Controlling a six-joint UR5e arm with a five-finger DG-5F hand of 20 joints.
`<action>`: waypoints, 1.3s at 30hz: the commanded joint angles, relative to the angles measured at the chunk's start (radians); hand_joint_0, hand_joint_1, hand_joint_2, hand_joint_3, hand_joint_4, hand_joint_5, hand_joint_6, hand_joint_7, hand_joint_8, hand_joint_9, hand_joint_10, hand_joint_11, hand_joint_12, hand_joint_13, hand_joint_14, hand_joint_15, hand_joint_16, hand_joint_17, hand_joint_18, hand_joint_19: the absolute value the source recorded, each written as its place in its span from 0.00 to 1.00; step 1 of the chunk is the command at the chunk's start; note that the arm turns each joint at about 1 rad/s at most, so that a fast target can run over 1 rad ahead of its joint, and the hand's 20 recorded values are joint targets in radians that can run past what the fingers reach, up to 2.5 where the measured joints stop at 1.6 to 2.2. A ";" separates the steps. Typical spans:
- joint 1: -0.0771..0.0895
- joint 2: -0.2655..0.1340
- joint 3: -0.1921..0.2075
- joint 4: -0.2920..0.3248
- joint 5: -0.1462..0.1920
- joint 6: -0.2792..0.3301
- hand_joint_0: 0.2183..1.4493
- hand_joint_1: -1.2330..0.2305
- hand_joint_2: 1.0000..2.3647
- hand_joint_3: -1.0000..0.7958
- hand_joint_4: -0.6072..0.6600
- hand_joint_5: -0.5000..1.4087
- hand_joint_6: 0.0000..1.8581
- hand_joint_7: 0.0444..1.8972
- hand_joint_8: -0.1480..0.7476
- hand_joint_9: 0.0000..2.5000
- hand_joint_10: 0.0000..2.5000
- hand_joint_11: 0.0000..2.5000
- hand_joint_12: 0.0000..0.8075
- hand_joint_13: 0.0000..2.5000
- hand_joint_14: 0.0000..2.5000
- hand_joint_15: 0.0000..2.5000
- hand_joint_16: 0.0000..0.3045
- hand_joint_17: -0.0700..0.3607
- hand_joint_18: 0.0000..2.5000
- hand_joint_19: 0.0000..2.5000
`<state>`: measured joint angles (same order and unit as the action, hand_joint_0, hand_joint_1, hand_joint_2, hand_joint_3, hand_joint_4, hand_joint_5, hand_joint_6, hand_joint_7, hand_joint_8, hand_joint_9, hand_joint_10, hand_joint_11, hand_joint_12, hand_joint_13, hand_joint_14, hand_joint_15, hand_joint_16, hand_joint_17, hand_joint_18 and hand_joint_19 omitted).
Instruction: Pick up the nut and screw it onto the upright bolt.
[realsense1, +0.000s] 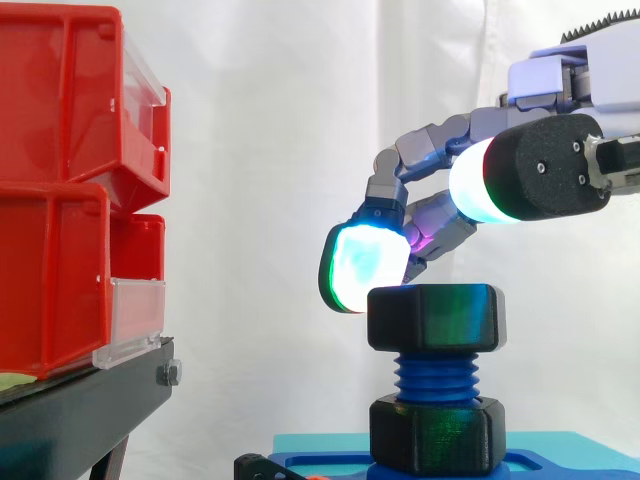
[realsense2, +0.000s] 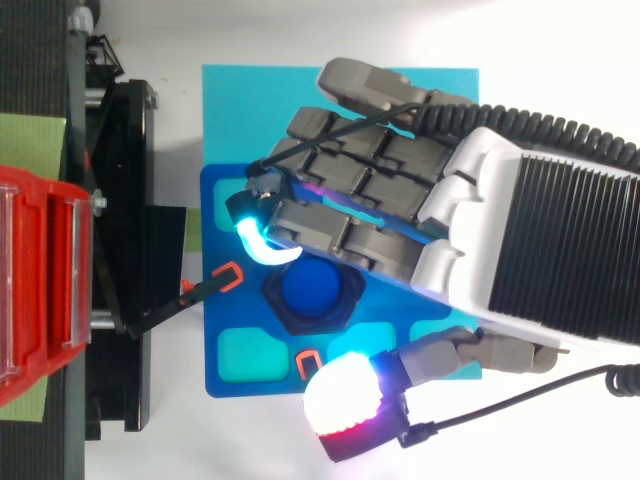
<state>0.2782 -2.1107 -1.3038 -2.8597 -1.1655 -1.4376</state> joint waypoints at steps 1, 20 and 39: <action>-0.002 0.000 0.000 -0.004 0.001 -0.003 0.22 0.69 0.00 0.28 0.65 0.22 0.27 0.63 0.46 0.23 0.00 0.00 0.39 0.21 0.00 0.00 0.11 0.34 0.07 0.00; -0.036 0.000 0.001 -0.043 -0.003 -0.004 0.24 0.66 0.00 0.28 0.64 0.25 0.33 0.67 0.48 0.35 0.00 0.00 0.33 0.29 0.00 0.00 0.10 0.32 0.17 0.00; -0.062 0.003 0.066 -0.096 -0.034 -0.006 0.22 0.68 0.00 0.28 0.65 0.20 0.27 0.41 0.44 0.32 0.00 0.00 0.33 0.28 0.00 0.00 0.10 0.33 0.17 0.00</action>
<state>0.2204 -2.1078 -1.2606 -2.9312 -1.1907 -1.4416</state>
